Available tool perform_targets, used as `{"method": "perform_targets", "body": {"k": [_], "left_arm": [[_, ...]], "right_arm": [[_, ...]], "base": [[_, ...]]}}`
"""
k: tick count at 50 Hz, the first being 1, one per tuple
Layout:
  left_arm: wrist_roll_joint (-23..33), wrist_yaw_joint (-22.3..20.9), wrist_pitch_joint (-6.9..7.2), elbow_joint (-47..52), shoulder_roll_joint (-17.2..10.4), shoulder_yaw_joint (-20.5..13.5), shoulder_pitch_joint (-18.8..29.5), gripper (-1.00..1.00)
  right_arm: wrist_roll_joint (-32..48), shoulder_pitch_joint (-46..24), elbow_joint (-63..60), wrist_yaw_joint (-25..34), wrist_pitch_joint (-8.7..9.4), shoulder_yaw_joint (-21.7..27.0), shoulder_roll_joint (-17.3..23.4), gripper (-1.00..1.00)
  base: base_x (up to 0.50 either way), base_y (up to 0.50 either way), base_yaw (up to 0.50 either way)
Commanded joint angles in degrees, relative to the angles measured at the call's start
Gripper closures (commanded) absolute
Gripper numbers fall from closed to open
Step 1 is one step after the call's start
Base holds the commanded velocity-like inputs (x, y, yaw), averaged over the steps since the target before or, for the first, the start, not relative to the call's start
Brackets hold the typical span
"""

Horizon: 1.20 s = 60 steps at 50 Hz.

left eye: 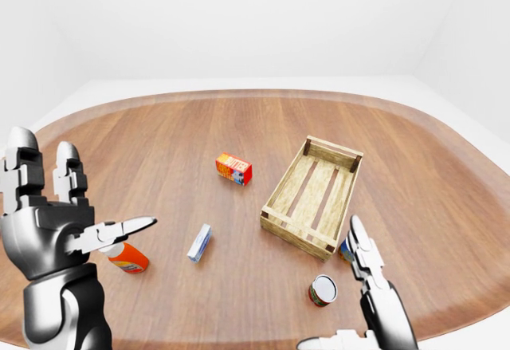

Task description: Pick up the tomato sauce, and put it in the wooden tray.

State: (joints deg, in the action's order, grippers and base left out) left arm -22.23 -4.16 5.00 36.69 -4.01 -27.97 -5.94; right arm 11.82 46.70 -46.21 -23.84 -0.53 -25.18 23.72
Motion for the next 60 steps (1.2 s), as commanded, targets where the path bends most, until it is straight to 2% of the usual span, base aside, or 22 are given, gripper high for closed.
{"method": "perform_targets", "body": {"k": [1, 17, 32, 48, 60], "left_arm": [[0.2, -0.1, 0.0, 0.2, 0.2, 0.2, -0.1, -0.98], [0.0, -0.2, 0.0, 0.7, 0.2, -0.1, -0.3, -0.98], [0.3, -0.4, 0.0, 1.0, 0.4, 0.1, -0.4, -0.99], [0.5, -0.7, 0.0, 1.3, 0.6, 0.0, -0.6, -0.99], [0.8, -0.6, 0.0, 0.9, 0.7, 0.3, -0.6, -0.98]], "right_arm": [[-0.3, -0.9, 1.3, -1.7, 0.06, -1.4, 1.5, -1.0], [-1.1, -2.2, 3.7, -1.8, 0.06, -1.5, 1.5, -1.0], [-1.1, -3.3, 7.2, 0.5, 0.3, 1.0, -1.4, -1.0], [-1.5, -3.9, 11.0, 3.9, -1.29, 3.8, -4.6, -1.0], [-1.0, -3.2, 12.1, 4.4, -2.6, 3.9, -5.2, -1.0]], "base": [[0.0, 0.0, 0.0], [0.0, 0.0, 0.0], [0.0, 0.0, 0.0], [0.0, 0.0, 0.0], [0.0, 0.0, 0.0]]}}
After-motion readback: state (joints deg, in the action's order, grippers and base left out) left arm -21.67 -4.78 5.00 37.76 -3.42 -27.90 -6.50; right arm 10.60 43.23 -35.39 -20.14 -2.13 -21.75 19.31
